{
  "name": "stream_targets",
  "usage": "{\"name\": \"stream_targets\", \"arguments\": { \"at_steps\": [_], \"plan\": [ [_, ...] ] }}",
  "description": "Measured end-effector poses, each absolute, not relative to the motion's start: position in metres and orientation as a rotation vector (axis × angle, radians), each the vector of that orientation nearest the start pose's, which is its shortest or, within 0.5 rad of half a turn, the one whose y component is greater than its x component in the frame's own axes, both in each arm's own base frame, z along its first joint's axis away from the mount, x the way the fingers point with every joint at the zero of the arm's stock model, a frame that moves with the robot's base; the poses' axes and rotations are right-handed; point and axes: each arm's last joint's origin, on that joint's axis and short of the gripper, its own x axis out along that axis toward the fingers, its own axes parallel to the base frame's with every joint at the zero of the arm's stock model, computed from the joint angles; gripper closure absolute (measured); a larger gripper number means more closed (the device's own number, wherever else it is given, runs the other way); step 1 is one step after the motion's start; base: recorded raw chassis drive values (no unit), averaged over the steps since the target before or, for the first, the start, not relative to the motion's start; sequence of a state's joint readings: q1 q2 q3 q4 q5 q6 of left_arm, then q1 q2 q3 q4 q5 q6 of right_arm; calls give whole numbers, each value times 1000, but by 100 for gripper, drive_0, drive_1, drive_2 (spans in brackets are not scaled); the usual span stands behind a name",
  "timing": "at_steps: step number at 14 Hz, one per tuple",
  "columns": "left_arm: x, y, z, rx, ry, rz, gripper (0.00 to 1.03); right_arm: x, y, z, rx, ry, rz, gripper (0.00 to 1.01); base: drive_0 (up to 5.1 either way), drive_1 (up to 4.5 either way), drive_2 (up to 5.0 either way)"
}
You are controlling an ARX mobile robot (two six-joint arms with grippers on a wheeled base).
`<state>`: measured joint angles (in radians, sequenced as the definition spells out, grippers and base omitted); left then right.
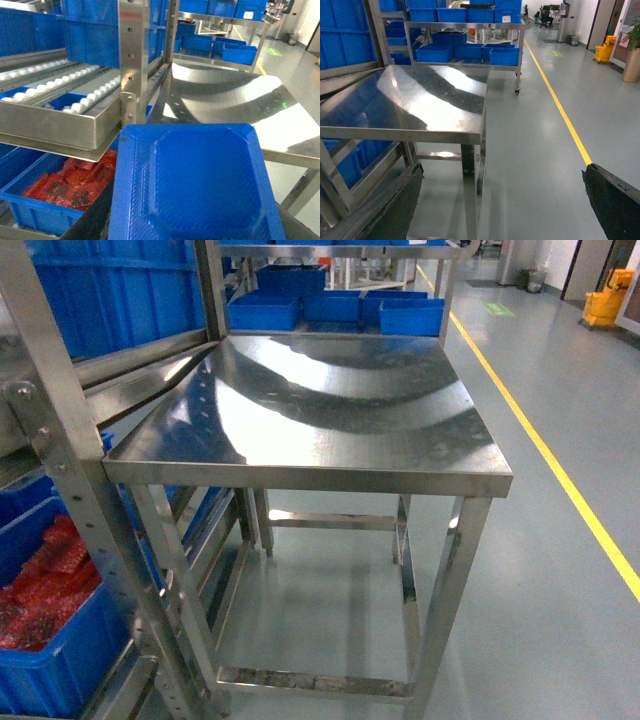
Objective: Pick blue part to blue bin on bottom shelf
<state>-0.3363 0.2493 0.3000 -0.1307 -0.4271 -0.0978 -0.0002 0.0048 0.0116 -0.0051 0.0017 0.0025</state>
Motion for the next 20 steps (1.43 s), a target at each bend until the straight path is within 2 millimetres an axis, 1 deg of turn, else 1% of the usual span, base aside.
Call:
{"name": "stream_targets", "arguments": {
  "at_steps": [20],
  "plan": [
    [98, -21, 234, -68, 68, 97, 60, 97, 0, 167, 3, -2, -1, 3, -496, 249, 249]
  ]
}}
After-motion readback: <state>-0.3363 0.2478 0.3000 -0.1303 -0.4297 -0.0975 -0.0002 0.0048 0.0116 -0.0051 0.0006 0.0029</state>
